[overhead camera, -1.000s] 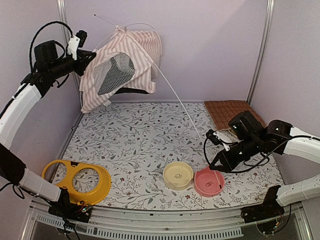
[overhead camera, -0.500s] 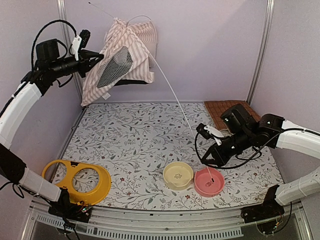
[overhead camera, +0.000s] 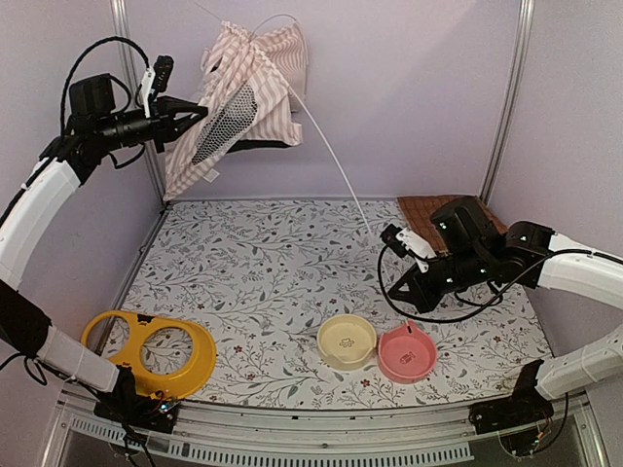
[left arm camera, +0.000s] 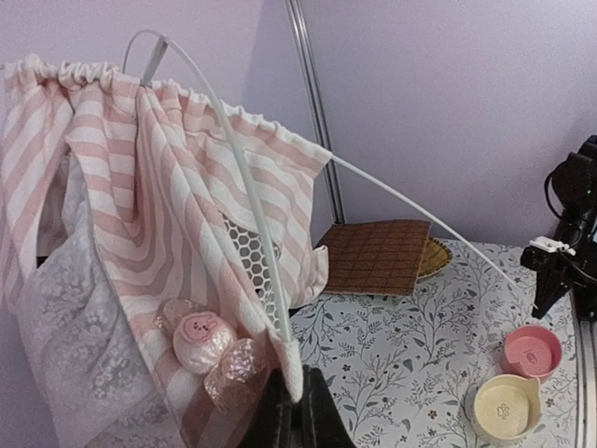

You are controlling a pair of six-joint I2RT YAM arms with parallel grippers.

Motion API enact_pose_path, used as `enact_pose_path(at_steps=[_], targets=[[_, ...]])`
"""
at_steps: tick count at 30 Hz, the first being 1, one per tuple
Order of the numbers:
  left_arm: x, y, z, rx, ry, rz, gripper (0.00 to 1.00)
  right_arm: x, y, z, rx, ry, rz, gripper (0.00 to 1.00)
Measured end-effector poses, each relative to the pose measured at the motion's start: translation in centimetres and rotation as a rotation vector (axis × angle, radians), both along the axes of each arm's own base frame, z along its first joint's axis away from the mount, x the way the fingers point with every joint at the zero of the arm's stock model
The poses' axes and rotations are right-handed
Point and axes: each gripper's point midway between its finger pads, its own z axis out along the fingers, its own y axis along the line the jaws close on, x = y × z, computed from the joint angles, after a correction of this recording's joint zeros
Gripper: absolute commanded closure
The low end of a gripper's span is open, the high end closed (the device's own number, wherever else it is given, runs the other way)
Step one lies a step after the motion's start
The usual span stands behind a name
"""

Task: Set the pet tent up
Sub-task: Pick up the tent pole from the tent.

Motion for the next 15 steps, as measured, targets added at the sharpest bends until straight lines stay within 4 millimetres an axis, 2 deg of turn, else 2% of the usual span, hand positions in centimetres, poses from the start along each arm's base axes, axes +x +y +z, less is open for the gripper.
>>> enact_pose_path(at_steps=[8, 15], targets=[[-1.0, -1.6, -1.1, 0.001, 0.052, -0.094, 1.00, 1.9, 0.4, 1.5, -0.010, -0.081, -0.032, 1.00], [-1.9, -2.8, -2.1, 0.003, 0.079, -0.152, 1.00, 3.1, 1.7, 1.7, -0.005, -0.096, -0.028, 1.00]])
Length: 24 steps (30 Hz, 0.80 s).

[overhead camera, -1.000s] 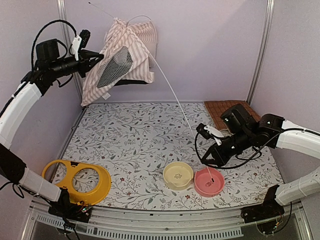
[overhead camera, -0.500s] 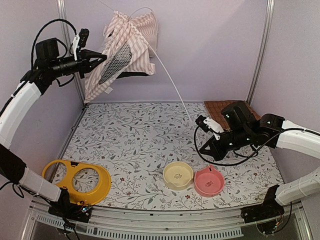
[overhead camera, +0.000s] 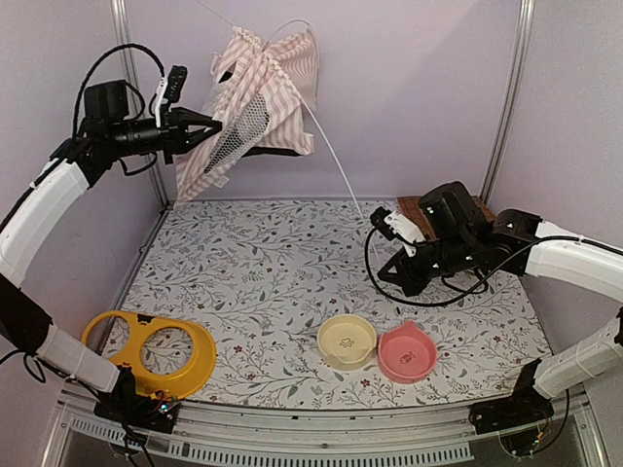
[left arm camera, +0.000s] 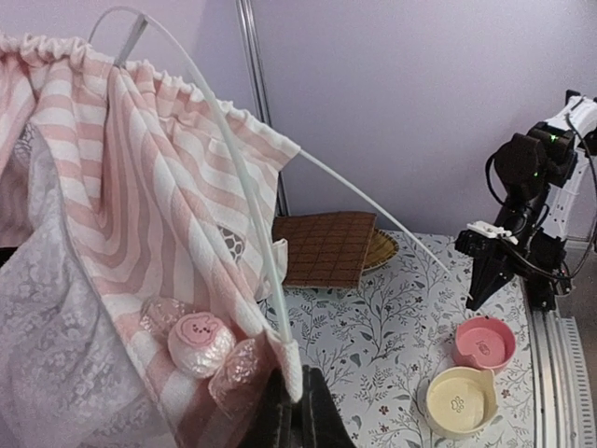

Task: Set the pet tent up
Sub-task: Pick up the tent pole from the tent.

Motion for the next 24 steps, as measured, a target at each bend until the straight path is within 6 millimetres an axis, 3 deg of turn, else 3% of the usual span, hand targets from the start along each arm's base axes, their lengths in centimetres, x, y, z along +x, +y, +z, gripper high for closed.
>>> enact_pose_path(at_steps=[9, 24], targets=[[-0.3, -0.3, -2.6, 0.013, 0.085, -0.032, 1.00, 0.2, 0.5, 0.5, 0.035, 0.004, 0.021, 1.00], [-2.7, -3.3, -5.2, 0.033, 0.165, -0.147, 1.00, 2.7, 2.8, 4.6, 0.124, -0.046, 0.059, 1.00]])
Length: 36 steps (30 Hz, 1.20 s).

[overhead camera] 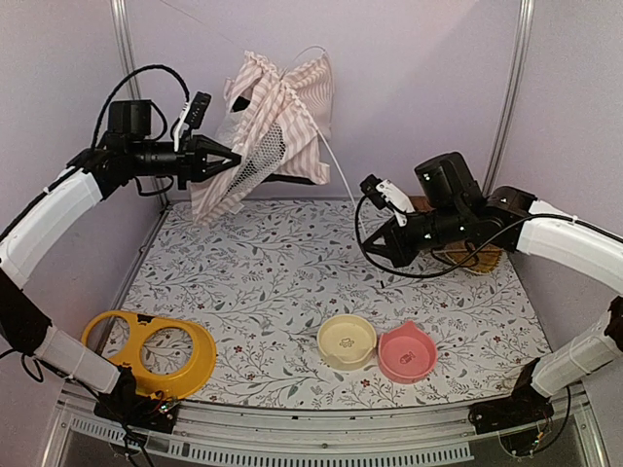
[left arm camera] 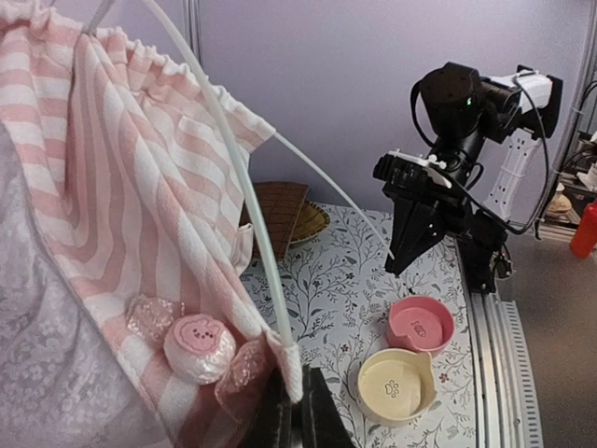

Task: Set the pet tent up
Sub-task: Pick up the tent pole from the tent.

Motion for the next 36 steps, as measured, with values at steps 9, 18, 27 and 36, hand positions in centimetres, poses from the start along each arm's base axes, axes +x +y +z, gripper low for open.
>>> enact_pose_path(at_steps=[9, 18, 27, 36], targets=[[2.6, 2.6, -1.7, 0.035, -0.022, 0.319, 0.69, 0.7, 1.4, 1.8, 0.077, -0.017, 0.051, 1.00], [3.4, 6.7, 0.5, -0.079, -0.115, 0.738, 0.36, -2.4, 4.4, 2.1, 0.202, 0.045, 0.137, 1.00], [-3.1, 7.2, 4.1, -0.233, -0.271, 0.860, 0.31, -3.8, 6.0, 3.2, 0.302, 0.093, 0.184, 1.00], [-6.3, 2.5, 2.9, -0.288, -0.260, 0.792, 0.37, -3.9, 7.2, 4.0, 0.375, 0.146, 0.178, 1.00]])
